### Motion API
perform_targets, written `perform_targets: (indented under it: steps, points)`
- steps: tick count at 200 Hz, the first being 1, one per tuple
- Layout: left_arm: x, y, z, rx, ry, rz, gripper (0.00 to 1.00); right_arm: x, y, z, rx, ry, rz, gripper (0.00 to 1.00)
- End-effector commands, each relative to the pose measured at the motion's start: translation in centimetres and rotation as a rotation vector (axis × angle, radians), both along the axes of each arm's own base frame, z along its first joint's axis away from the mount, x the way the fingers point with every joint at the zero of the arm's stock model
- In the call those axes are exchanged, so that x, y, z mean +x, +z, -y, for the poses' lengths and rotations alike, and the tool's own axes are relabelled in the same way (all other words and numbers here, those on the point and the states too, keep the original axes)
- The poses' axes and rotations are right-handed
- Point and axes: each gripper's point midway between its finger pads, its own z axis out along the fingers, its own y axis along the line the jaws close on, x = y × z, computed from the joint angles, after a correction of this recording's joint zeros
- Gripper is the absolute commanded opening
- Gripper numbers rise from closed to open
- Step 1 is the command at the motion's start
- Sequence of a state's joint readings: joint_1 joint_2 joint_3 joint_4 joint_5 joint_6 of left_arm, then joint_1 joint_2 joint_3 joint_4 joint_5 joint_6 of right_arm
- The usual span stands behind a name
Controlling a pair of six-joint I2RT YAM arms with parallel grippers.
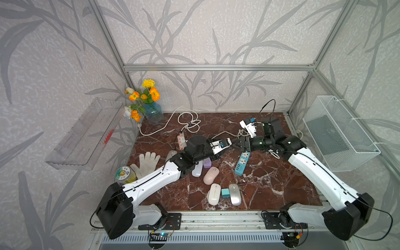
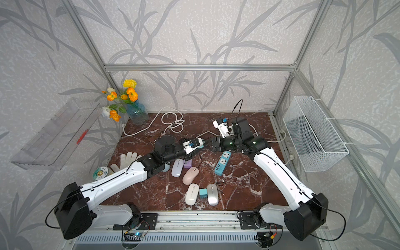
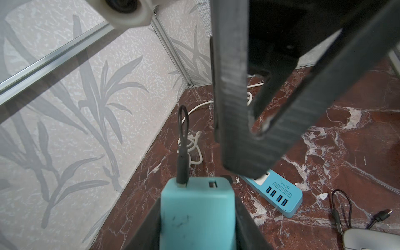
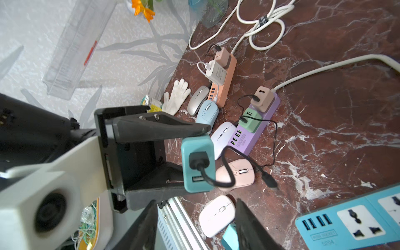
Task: Unplug the wireless mouse
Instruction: Remove the power cord from the plug.
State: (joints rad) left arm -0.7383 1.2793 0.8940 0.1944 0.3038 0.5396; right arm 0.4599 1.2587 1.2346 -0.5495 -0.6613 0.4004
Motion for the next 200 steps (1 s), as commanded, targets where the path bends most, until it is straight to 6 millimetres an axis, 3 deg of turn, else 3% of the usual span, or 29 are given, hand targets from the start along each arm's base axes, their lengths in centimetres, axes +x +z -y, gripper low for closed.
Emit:
perform_targets:
  steps: [1, 66, 116, 159, 174, 200]
  points:
    - [-0.1, 1.5, -0.2, -0.026, 0.005, 0.040, 0.00, 1.0, 0.7, 0.4, 0.031, -0.070, 0.013, 0.52]
    - [-0.8, 1.1, 0.3, -0.016, -0.048, 0.037, 0.00, 2.8, 1.1, 0.0, 0.085, -0.143, -0.030, 0.51]
    - [-1.0, 0.7, 0.4, -0.004, -0.063, 0.034, 0.00, 3.6, 1.0, 0.1, 0.075, -0.179, -0.031, 0.42]
    - [-1.1, 0.4, 0.3, 0.013, -0.068, 0.033, 0.00, 4.2, 1.5, 0.3, 0.094, -0.214, -0.017, 0.40]
    - [-1.1, 0.3, 0.3, 0.012, -0.065, 0.032, 0.00, 4.2, 1.6, 0.1, 0.100, -0.207, -0.020, 0.36]
    - [-0.9, 0.3, 0.2, 0.016, -0.058, 0.036, 0.00, 4.1, 1.2, 0.2, 0.092, -0.203, -0.029, 0.18]
